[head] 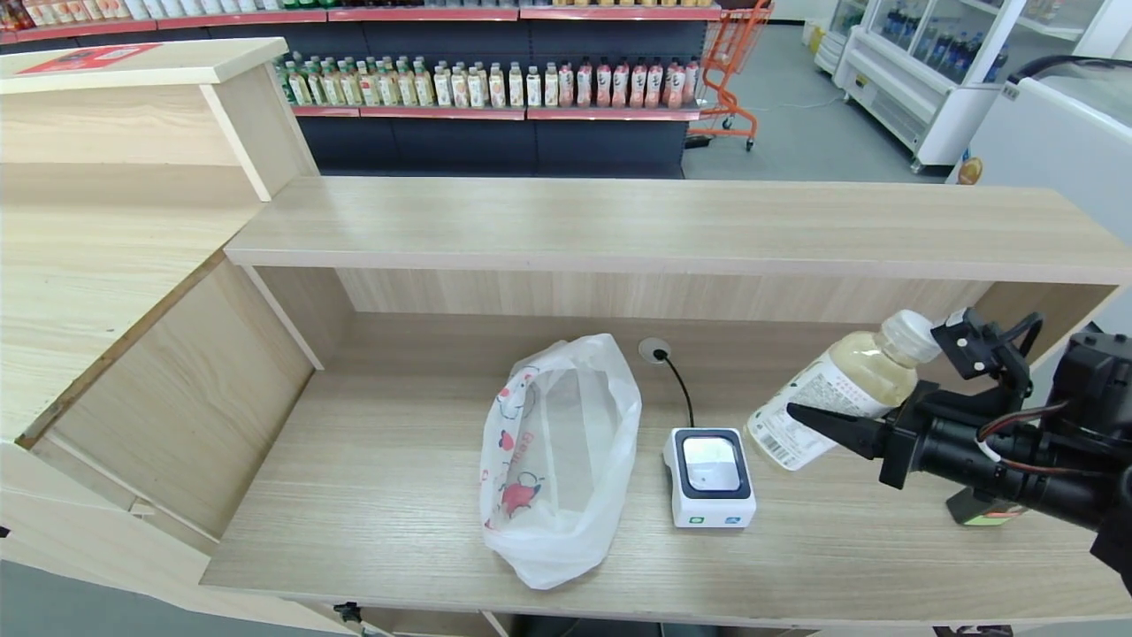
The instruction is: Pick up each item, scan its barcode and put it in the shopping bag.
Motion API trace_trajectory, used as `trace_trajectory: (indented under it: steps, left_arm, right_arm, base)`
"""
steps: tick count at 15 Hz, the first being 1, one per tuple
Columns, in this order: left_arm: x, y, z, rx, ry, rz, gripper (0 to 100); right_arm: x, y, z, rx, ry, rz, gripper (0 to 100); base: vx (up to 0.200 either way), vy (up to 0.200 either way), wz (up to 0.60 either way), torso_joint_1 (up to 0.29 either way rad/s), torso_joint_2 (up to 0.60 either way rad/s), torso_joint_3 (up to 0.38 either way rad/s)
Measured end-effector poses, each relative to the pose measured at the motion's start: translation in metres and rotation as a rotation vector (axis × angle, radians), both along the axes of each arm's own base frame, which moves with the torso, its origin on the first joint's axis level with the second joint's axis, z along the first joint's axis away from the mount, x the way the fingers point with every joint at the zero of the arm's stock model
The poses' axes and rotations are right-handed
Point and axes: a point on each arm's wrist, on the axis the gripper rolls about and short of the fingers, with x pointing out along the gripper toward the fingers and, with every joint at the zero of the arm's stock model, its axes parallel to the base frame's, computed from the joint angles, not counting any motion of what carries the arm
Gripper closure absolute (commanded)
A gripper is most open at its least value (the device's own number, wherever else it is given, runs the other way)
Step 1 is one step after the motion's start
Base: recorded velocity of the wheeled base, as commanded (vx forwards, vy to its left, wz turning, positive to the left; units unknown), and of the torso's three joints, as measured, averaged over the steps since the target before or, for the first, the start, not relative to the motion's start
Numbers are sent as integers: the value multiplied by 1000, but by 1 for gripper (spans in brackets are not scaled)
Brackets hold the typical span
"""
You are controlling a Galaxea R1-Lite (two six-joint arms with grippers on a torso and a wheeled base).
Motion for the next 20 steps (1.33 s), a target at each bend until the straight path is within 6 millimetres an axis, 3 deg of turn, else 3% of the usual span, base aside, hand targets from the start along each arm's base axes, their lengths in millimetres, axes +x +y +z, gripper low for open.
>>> trace_trajectory:
  steps: [4,12,20]
  left_arm:
    - [0,0,0,-1,0,0,0]
    - [0,0,0,-2,0,0,0]
    - [0,0,0,0,0,1,0]
  right_arm:
    - [-4,7,-1,-2,7,12,100]
    - [-6,16,-4,17,55,-36,100]
    - [16,47,-31,-1,158,-47,100]
  base:
    - [0,0,0,0,0,0]
    - [0,200,0,1,4,2]
    - [0,25,0,0,0,0]
